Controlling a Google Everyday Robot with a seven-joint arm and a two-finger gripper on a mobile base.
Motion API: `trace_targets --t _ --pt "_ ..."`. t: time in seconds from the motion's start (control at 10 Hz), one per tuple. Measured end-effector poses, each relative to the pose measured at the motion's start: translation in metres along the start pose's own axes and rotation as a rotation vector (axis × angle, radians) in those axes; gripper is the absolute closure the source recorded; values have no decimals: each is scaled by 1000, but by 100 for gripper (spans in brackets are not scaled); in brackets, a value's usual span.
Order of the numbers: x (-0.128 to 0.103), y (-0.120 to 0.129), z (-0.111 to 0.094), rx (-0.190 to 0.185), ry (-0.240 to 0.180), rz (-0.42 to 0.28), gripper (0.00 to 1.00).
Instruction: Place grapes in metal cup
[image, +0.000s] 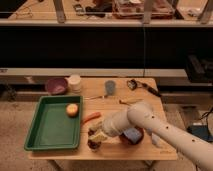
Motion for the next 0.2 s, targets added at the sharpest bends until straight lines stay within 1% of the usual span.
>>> trace_targets --t 0.2 --pt "0 0 0 0 0 -2 20"
